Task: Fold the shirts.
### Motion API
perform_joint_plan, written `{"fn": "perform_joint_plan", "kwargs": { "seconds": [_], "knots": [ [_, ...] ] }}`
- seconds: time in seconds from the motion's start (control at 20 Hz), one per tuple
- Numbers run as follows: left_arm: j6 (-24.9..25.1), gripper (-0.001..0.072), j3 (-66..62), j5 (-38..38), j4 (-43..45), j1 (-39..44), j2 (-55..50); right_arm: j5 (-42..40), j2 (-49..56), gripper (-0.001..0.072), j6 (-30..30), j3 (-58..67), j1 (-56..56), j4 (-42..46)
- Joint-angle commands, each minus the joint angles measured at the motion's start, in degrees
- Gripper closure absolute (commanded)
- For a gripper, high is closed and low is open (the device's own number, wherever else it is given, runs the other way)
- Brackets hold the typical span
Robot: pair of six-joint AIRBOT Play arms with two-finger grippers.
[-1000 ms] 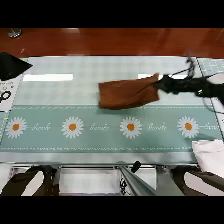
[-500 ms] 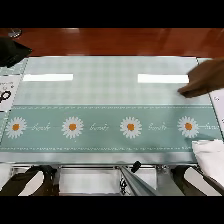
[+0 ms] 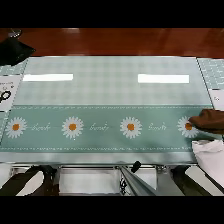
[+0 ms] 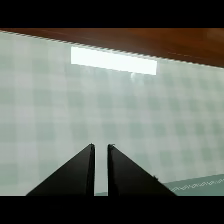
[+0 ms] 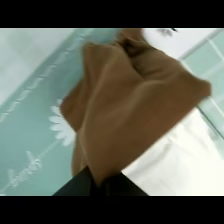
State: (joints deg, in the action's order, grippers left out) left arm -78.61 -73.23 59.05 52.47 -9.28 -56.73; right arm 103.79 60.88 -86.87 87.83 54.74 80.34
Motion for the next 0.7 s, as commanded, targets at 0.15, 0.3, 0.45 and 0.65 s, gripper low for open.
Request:
{"fn": "perform_joint_plan", "kwargs": {
  "seconds": [0.15,0.3,0.45,0.65],
  "knots": [
    [3.48,0.0578,-0.02,-13.27,0.04,0.0,-5.79,2.56,-3.93,0.0679,-0.74,-1.84,5.68,17.57],
    [3.91,0.0578,-0.02,-16.52,0.28,-0.9,-7.67,2.56,-7.67,0.0679,-0.31,-8.66,8.13,27.06],
    [8.96,0.0579,-0.02,-20.61,0.61,-1.7,-8.9,2.54,-11.61,0.0678,-0.31,-16.74,12.07,33.53],
    [9.2,0.0578,-0.02,-21.07,2.12,-3.21,-11.82,1.77,-14.84,0.0678,0.42,-26.64,16.7,37.51]
  ]
}}
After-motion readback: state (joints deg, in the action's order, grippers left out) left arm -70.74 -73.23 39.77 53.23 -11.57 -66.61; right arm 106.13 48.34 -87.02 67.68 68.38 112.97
